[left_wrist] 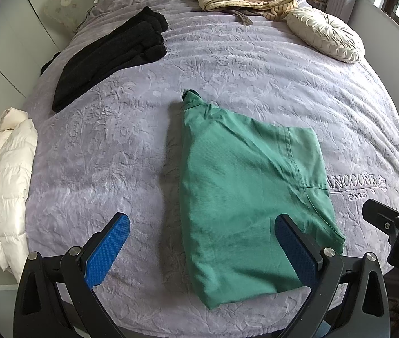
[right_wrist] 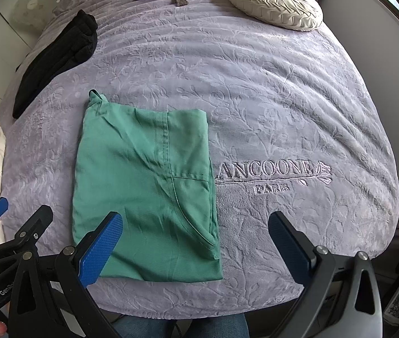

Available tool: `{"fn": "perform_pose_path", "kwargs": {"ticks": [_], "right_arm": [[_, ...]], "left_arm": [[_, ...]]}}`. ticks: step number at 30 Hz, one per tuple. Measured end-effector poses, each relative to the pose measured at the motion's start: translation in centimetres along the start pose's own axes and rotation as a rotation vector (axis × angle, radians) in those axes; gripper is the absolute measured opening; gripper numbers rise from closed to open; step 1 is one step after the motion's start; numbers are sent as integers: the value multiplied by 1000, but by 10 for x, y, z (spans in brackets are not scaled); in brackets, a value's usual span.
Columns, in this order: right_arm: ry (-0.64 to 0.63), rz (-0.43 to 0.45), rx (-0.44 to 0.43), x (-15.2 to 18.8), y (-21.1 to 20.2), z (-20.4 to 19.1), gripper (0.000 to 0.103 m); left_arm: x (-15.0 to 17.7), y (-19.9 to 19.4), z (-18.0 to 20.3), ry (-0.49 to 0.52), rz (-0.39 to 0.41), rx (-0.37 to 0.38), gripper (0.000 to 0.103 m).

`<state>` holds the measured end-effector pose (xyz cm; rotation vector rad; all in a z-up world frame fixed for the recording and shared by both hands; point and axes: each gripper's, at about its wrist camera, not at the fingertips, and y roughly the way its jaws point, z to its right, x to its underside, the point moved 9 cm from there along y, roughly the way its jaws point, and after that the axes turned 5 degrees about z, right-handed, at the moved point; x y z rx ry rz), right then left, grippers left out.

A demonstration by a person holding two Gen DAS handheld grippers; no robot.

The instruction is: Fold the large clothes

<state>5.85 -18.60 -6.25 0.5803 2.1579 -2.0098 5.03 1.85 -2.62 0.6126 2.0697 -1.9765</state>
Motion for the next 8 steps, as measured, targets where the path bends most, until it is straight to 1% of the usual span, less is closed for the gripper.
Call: {"fn": "perform_pose_path", "kwargs": {"ticks": [8], "right_arm": [[-1, -3, 2, 1, 1, 0, 103]], "left_arm": [[-6, -2, -2, 2, 31, -3, 103]]}}
